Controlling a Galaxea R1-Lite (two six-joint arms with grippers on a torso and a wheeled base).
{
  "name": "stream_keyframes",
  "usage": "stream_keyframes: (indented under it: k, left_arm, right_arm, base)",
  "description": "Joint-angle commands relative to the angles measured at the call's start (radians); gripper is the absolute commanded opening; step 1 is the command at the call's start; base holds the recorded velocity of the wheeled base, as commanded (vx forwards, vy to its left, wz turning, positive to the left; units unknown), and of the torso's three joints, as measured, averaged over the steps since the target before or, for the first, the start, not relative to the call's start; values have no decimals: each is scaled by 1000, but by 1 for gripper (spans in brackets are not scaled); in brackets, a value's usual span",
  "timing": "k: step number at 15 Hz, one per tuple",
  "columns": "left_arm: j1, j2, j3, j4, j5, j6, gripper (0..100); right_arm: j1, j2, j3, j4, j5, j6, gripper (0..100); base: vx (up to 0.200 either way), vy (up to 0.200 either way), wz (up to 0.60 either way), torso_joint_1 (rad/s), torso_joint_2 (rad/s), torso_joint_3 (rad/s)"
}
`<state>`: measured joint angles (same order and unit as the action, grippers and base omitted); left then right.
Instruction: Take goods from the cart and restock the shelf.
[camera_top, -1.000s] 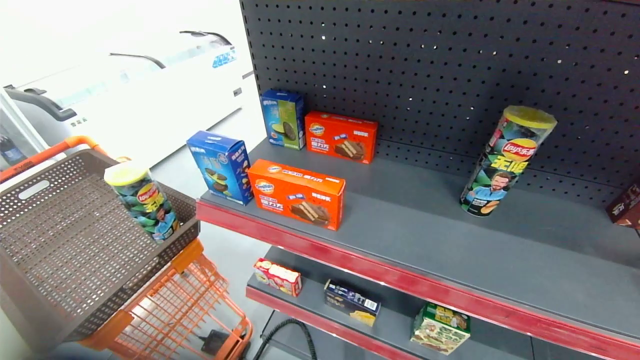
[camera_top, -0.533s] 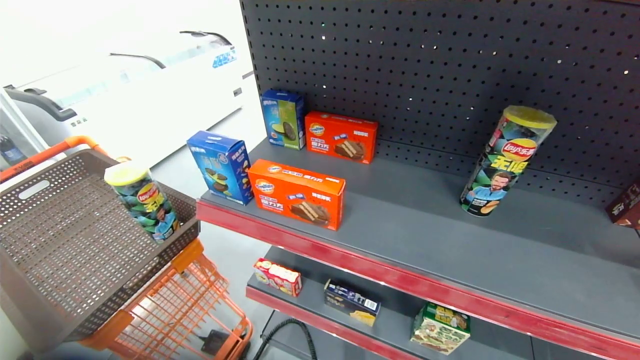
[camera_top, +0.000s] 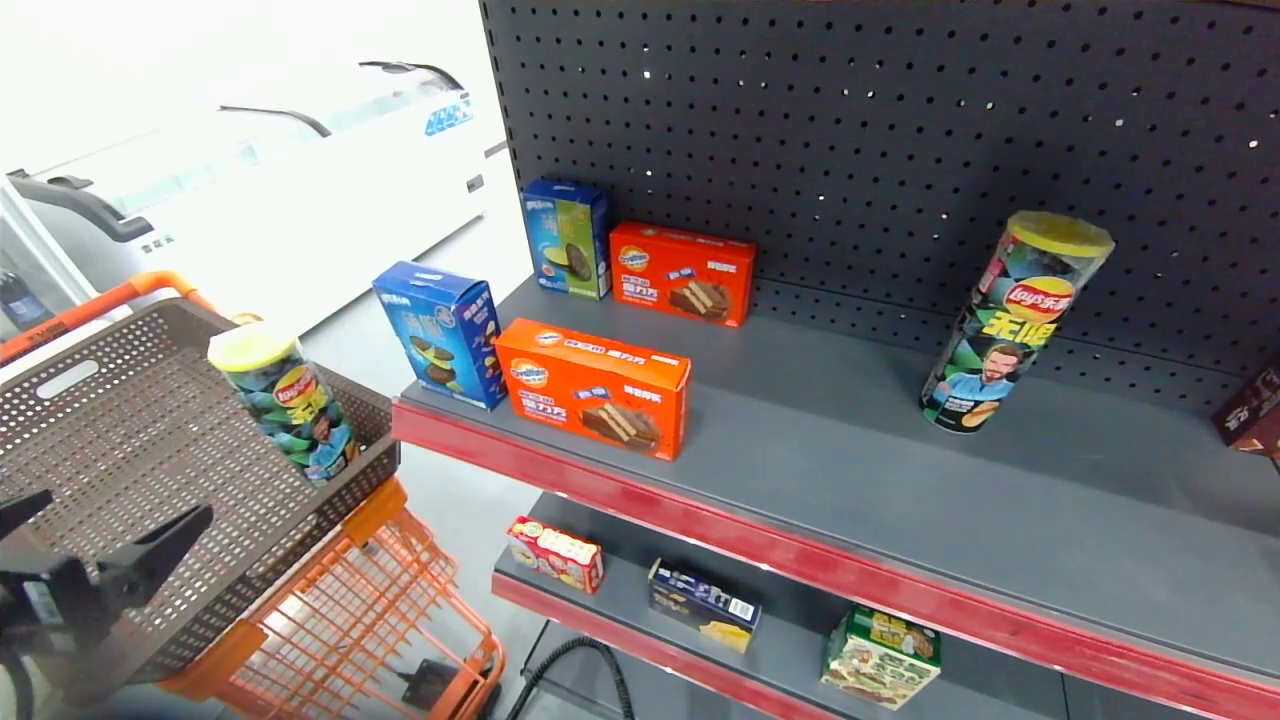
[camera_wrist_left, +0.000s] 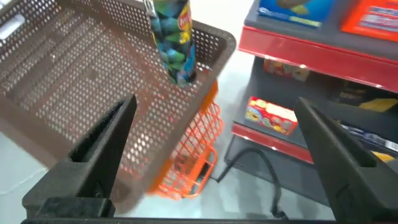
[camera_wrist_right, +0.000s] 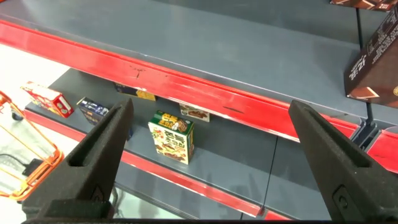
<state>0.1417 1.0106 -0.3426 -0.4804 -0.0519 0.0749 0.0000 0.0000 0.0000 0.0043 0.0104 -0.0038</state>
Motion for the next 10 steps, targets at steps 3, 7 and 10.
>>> stream_keyframes:
  k: [3, 7, 10]
  left_arm:
    - [154, 459, -33, -353, -105, 144, 100]
    - [147, 666, -139, -530, -91, 141, 100]
    - [151, 769, -210, -573, -48, 135, 100]
  right_arm:
    - [0, 0, 0, 0, 0, 1, 100]
    - [0, 0, 0, 0, 0, -1, 100]
    - [0, 0, 0, 0, 0, -1, 100]
  base:
    - [0, 0, 0, 0, 0, 0]
    - [0, 0, 0, 0, 0, 0]
    - [0, 0, 0, 0, 0, 0]
